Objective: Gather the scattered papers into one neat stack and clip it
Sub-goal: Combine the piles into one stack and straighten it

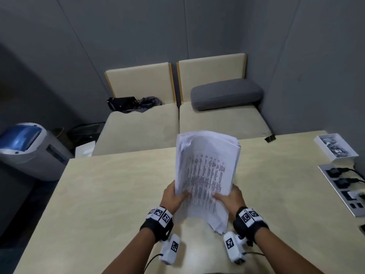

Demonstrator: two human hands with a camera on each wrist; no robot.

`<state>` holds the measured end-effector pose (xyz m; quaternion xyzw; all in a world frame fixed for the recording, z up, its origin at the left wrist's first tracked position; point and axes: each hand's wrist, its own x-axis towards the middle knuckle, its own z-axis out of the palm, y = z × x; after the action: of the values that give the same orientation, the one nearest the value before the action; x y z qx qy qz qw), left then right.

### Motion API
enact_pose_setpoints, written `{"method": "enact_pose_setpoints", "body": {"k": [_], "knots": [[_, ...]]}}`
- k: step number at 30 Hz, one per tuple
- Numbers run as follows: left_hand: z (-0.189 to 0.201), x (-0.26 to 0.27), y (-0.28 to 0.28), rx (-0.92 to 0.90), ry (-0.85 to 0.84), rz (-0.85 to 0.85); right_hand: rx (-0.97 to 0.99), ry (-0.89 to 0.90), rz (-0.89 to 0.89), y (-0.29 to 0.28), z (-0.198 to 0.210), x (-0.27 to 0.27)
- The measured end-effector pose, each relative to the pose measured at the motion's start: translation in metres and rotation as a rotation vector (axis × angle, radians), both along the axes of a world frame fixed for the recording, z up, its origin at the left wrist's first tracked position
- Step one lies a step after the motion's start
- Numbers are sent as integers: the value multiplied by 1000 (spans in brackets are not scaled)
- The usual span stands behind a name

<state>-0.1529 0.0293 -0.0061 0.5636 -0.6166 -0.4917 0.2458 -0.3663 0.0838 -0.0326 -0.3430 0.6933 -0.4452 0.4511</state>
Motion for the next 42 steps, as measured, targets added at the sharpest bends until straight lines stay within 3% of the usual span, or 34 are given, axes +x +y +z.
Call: {"method": "enact_pose_setpoints", "body": {"k": [4, 10, 16, 23, 28, 30, 32, 34, 36, 37, 39, 42], "knots": [[12, 1, -11, -30, 63, 89, -57, -7, -8, -2, 13, -6], [39, -1, -21, -42, 381, 138, -147, -187, -70, -7, 44, -11], [28, 5, -15, 25, 246, 1, -89, -149, 56, 0, 49, -13], [79, -3, -26, -121, 477, 14, -315, -151, 84, -9, 116, -23], [70, -10, -31, -172, 414, 91, -278, -121, 68, -15, 125, -18], [63, -9, -30, -174, 386, 80, -382, -21, 65, -16, 130, -19], [60, -7, -31, -175, 377, 59, -553, 193, 69, -20, 147, -22], [61, -7, -32, -174, 376, 44, -685, 604, 166, -26, 169, -21], [63, -8, -33, -166, 387, 43, -624, 1116, 365, -32, 185, -7], [64, -9, -33, -163, 393, 47, -537, 1289, 489, -35, 186, 3], [62, -8, -35, -162, 416, 65, -405, 1412, 670, -39, 177, 23], [62, -7, -37, -158, 428, 68, -428, 1465, 684, -45, 171, 36]]}}
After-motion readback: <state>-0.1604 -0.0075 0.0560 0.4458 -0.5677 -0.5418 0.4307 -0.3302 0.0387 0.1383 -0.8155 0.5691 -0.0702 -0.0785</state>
